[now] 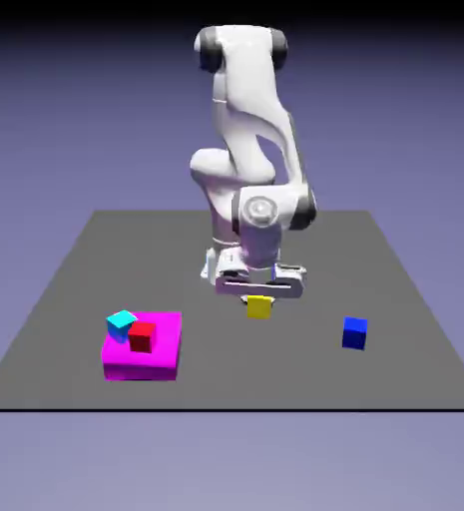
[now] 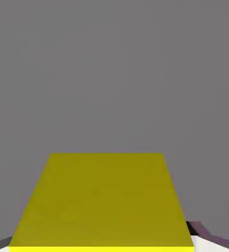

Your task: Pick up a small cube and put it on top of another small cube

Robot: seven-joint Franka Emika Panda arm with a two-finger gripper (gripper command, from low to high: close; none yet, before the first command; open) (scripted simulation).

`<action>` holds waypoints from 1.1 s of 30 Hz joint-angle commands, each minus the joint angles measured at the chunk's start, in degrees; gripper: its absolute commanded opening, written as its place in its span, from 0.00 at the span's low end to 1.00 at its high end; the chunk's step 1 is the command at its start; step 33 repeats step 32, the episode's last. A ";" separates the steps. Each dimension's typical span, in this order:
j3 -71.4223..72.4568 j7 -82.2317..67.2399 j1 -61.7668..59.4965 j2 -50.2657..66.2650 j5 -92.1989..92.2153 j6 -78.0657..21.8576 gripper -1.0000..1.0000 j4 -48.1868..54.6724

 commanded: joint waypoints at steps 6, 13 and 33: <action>-12.44 10.67 1.42 1.00 4.43 -2.25 0.00 4.67; -26.98 22.98 2.33 2.16 9.81 -4.87 0.00 10.11; -46.28 38.27 4.05 6.63 19.86 -4.70 1.00 16.47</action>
